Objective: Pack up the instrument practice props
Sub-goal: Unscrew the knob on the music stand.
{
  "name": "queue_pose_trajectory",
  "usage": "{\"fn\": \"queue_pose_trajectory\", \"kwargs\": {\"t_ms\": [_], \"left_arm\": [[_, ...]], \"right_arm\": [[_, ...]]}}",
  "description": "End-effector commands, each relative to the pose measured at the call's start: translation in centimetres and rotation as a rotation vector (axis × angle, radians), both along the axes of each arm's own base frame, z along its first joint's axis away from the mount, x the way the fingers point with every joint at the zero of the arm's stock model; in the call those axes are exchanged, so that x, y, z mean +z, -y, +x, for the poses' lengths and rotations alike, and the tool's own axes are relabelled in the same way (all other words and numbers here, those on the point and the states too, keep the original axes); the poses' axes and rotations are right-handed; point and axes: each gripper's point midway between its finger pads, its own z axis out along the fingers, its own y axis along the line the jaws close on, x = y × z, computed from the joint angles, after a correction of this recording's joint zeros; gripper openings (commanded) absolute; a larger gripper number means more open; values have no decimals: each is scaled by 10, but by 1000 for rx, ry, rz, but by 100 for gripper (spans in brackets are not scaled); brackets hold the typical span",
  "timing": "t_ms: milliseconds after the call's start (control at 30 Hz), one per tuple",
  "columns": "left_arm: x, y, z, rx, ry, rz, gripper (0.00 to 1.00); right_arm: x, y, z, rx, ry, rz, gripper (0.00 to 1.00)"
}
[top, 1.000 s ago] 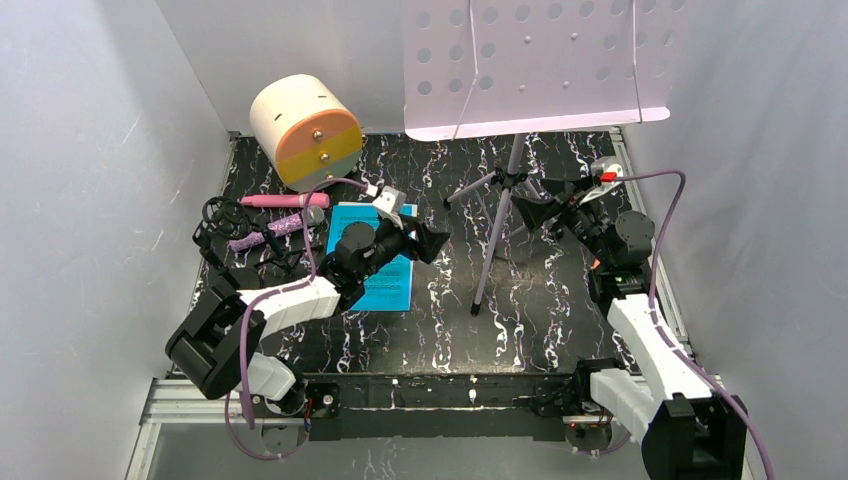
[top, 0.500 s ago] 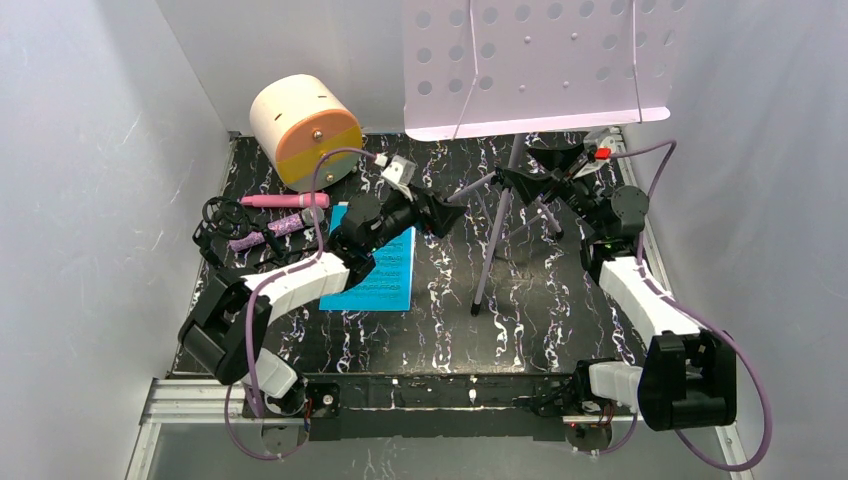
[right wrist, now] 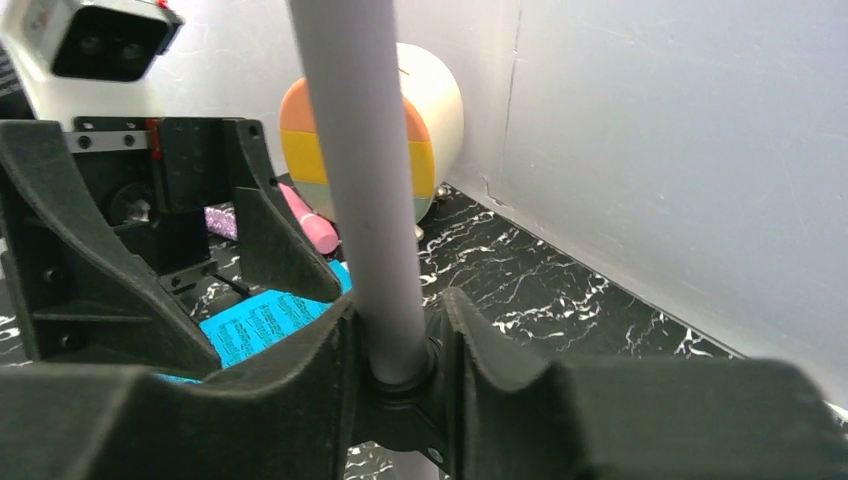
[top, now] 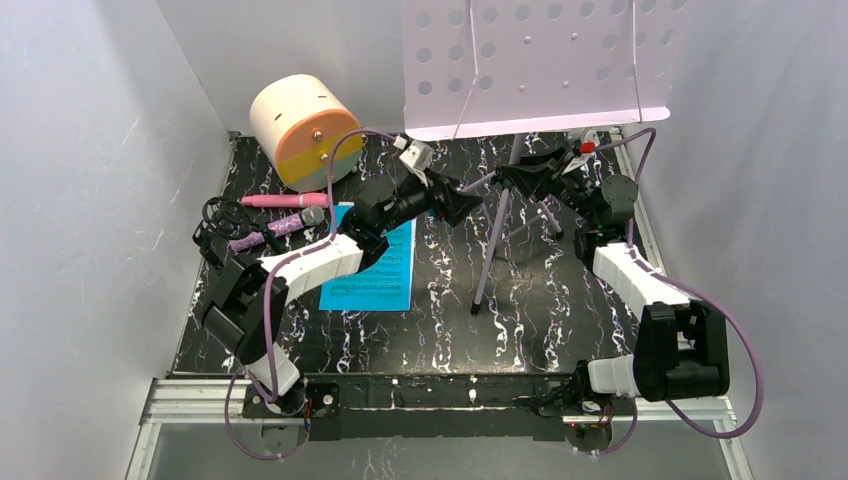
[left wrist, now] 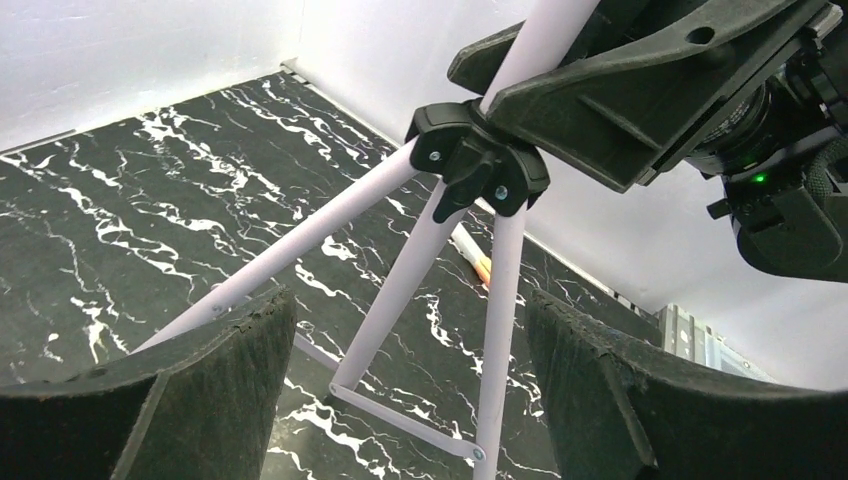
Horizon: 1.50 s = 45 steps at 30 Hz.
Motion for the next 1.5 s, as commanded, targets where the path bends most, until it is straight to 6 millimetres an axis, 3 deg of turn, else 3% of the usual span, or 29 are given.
{"fn": "queue_pose_trajectory", "kwargs": {"t_ms": [0,233,400,567,667,767,900,1133,1467], "left_arm": [[13,11,-4,-85,70,11,81],[20,19,-8,-173,287,99,79],[31,23,-15,-235,425,131,72],[32,23,-15,-243,516,167,76],[33,24,-11,-234,555,182,70],[34,30,-9,-258,568,179,59],[36,38,-5,-286,565,163,33],[34,47,12,-249,532,158,32],[38,58,20,-261,449,105,28]], "right_arm": [[17,-1,-3,8,76,-39,34],[5,-1,-4,13,49,-103,1],[-1,-2,-5,22,38,-116,1],[-3,-4,-5,43,33,-121,1],[-5,-5,-6,47,32,-121,1],[-7,-5,-5,50,31,-122,1],[-7,-6,-6,57,32,-123,1],[-7,-7,-7,61,31,-124,1],[-8,-6,-5,55,30,-123,1]]}}
